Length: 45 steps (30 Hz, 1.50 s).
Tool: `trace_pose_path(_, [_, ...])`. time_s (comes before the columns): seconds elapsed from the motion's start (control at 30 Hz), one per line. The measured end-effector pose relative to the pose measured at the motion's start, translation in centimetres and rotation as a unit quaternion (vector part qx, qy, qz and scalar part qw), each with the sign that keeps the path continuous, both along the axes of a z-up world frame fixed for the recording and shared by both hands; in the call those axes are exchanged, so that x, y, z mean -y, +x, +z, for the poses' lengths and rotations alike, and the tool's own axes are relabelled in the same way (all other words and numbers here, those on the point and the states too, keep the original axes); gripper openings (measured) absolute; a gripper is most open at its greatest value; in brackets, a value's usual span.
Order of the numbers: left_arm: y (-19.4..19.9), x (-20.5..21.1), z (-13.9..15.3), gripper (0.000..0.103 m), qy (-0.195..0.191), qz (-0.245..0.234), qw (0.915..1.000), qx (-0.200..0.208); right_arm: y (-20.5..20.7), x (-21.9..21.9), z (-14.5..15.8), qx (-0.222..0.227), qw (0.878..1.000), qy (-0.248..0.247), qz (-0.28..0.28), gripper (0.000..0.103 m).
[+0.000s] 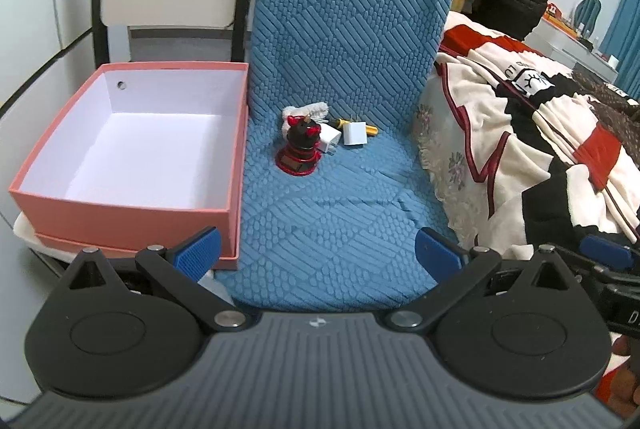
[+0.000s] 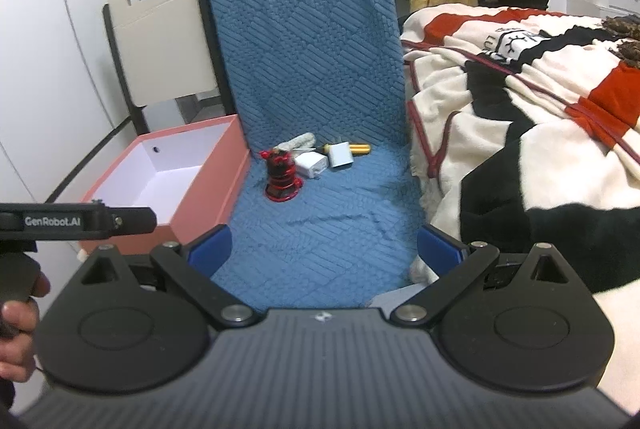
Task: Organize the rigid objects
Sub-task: 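Move the left tool toward the red figurine while the right tool approaches the white plug adapter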
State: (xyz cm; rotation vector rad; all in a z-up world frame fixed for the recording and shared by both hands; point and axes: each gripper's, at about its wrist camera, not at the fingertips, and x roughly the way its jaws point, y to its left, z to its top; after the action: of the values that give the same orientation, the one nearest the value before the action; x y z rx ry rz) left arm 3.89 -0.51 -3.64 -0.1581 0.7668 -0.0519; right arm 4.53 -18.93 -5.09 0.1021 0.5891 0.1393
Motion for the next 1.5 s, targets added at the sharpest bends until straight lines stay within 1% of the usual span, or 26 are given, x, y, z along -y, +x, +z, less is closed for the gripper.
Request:
trace_pose_path(0.17, [2.1, 0.5, -1.3, 0.103, 0.001, -0.004, 1.0000, -0.007, 1.5, 0.9, -1.2, -0.011, 1.000, 0.009, -0.004, 0.101])
trace_pose_path(0.53, [7.7, 0.6, -4.1, 0.103, 0.004, -0.012, 0.9999, -0.010, 6.2, -0.4, -4.7, -0.011, 1.000, -0.009, 0.012, 0.101])
trace_pose_path(0.7, [10.5, 0.3, -5.2, 0.103, 0.014, -0.009, 0.9998, -0.013, 8.8, -1.0, -6.1, -0.014, 1.000, -0.014, 0.016, 0.101])
trace_pose_path(0.8, [12.5, 0.1, -5.8, 0.103, 0.019, -0.013, 0.9996, -0.016, 10.3, -1.5, -6.5, -0.013, 1.000, -0.014, 0.020, 0.101])
trace_pose_path(0.9, [14.3, -0.3, -6.3, 0.103, 0.016, -0.016, 0.9996, -0.018, 12.1, -1.6, -7.1, -0.016, 1.000, -0.016, 0.021, 0.101])
trace_pose_path(1.07, [17.5, 0.1, -7.2, 0.103, 0.014, -0.031, 0.9992, -0.020, 15.0, -1.4, -8.0, -0.046, 0.999, -0.002, 0.009, 0.101])
trace_pose_path(1.13, [18.7, 0.4, -7.7, 0.103, 0.013, -0.036, 0.9991, -0.020, 16.1, -1.6, -8.5, -0.045, 0.999, -0.011, 0.008, 0.101])
trace_pose_path(1.3, [21.9, 0.8, -9.2, 0.103, 0.015, -0.036, 0.9990, -0.022, 18.8, -1.9, -9.7, -0.046, 0.999, -0.014, 0.011, 0.101])
trace_pose_path(1.4, [23.6, 0.7, -9.9, 0.103, 0.014, -0.033, 0.9991, -0.023, 20.2, -1.9, -10.2, -0.052, 0.999, -0.005, 0.007, 0.101])
trace_pose_path(1.5, [25.0, 0.4, -10.6, 0.103, 0.015, -0.033, 0.9991, -0.023, 21.4, -1.9, -10.5, -0.048, 0.999, -0.004, 0.008, 0.101])
